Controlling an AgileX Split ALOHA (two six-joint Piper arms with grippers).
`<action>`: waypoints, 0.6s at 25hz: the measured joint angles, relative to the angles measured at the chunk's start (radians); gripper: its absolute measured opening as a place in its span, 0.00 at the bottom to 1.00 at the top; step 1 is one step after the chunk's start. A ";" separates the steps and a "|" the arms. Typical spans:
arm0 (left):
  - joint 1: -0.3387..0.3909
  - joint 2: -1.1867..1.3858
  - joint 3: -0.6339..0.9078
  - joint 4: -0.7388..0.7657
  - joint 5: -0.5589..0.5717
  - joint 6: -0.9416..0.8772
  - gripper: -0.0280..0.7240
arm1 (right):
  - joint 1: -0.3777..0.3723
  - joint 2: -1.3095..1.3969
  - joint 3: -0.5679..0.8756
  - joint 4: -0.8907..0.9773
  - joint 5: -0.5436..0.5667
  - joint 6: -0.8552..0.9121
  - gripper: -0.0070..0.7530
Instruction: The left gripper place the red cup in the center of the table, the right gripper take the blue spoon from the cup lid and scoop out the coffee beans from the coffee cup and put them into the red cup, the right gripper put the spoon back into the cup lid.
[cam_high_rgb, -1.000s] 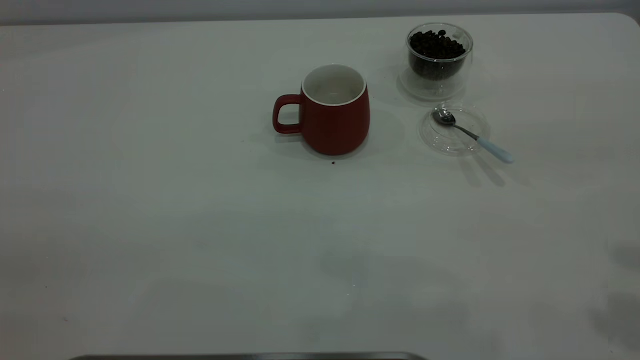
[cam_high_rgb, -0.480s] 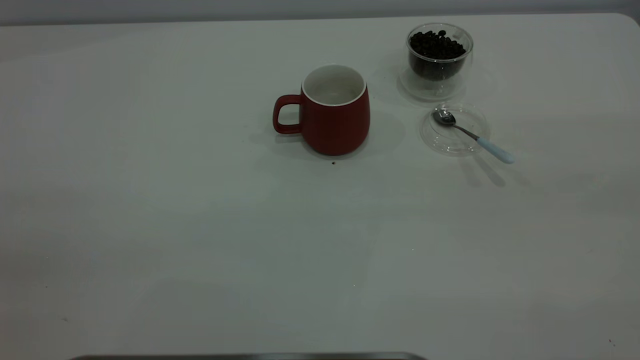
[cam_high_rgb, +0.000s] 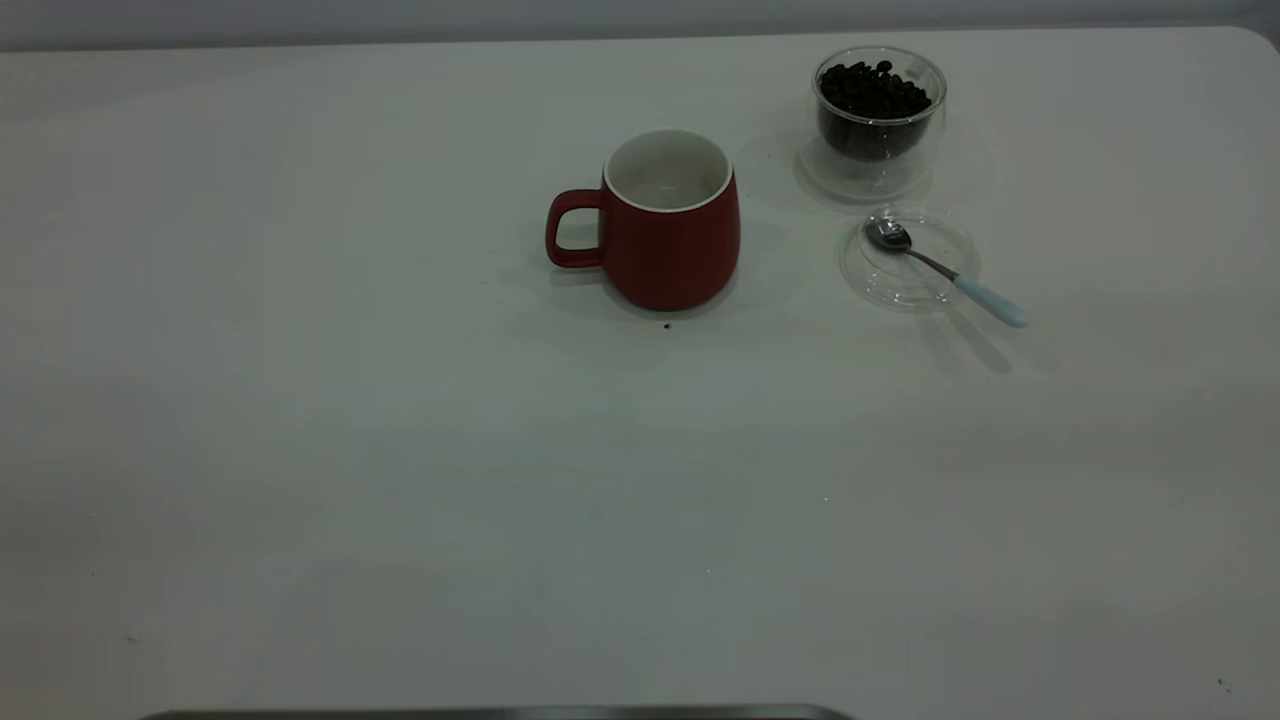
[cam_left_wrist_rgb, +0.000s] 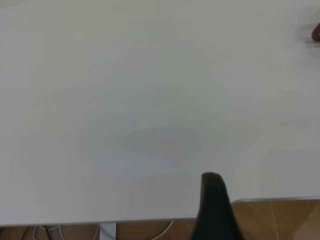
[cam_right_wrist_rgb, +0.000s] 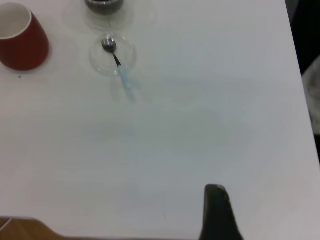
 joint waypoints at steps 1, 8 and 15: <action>0.000 0.000 0.000 0.000 0.000 0.003 0.82 | 0.009 -0.024 0.018 0.000 -0.013 0.000 0.71; 0.000 0.000 0.000 0.000 0.000 0.004 0.82 | 0.058 -0.126 0.048 -0.035 -0.023 -0.001 0.71; 0.000 0.000 0.000 0.000 0.001 0.004 0.82 | 0.072 -0.137 0.051 -0.103 -0.020 0.025 0.71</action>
